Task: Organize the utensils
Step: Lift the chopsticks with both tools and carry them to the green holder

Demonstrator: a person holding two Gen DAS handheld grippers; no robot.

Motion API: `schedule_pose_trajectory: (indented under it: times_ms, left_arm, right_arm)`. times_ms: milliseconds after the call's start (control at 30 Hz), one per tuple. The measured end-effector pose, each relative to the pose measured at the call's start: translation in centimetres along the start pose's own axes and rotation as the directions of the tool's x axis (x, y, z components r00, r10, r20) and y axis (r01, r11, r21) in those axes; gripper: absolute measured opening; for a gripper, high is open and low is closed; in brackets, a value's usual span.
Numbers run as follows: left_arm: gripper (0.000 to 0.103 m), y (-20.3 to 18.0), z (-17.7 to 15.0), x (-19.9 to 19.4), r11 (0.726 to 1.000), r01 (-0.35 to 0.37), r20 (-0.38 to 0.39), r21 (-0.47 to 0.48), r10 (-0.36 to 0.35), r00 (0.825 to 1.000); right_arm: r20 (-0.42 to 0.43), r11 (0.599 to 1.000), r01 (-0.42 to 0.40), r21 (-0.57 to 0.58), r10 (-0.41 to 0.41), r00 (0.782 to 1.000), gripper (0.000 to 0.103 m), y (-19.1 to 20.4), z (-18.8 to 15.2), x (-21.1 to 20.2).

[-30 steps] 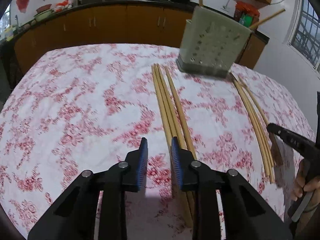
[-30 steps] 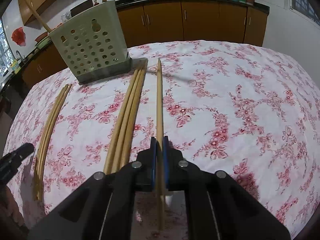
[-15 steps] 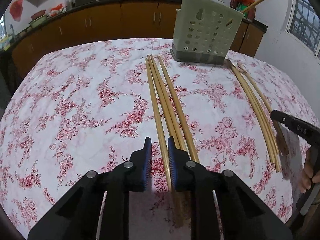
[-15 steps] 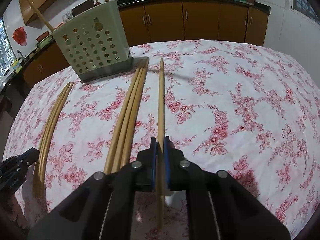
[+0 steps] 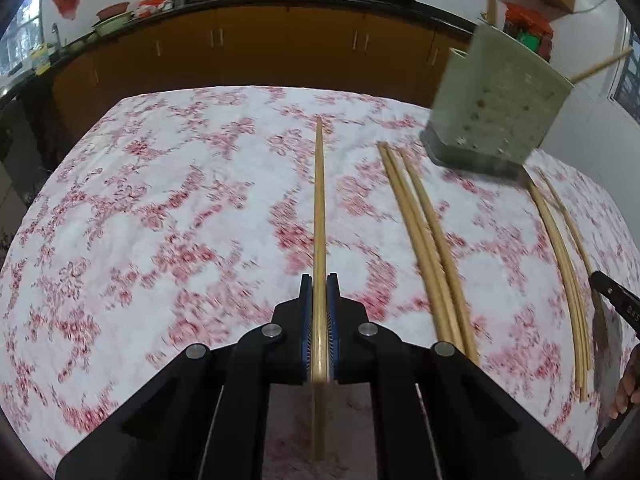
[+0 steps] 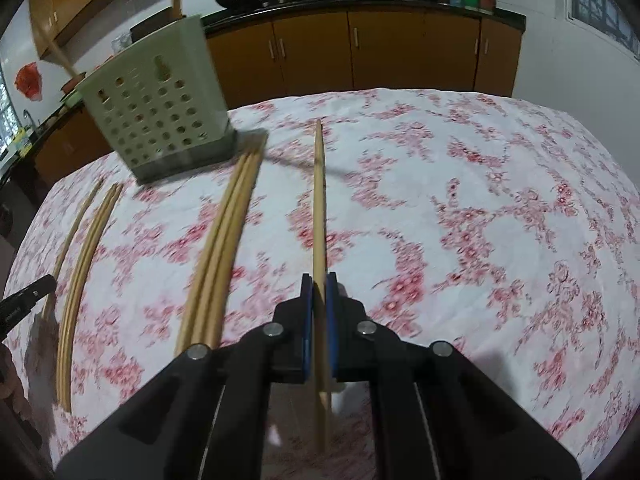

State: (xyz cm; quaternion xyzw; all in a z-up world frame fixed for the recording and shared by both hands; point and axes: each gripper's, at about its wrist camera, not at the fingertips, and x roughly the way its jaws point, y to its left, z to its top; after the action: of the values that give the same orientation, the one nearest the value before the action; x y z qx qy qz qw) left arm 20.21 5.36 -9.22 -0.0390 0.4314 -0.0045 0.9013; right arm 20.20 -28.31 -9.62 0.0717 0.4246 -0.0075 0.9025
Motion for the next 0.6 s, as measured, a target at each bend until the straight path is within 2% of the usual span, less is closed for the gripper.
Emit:
schedule_pose_trajectory:
  times_ms: [600]
  left_arm:
    - [0.009, 0.73, -0.13, -0.21, 0.999, 0.041, 0.018, -0.028, -0.041, 0.999]
  right_arm:
    - [0.018, 0.999, 0.033, -0.035, -0.033, 0.999, 0.009, 0.57, -0.57, -0.11]
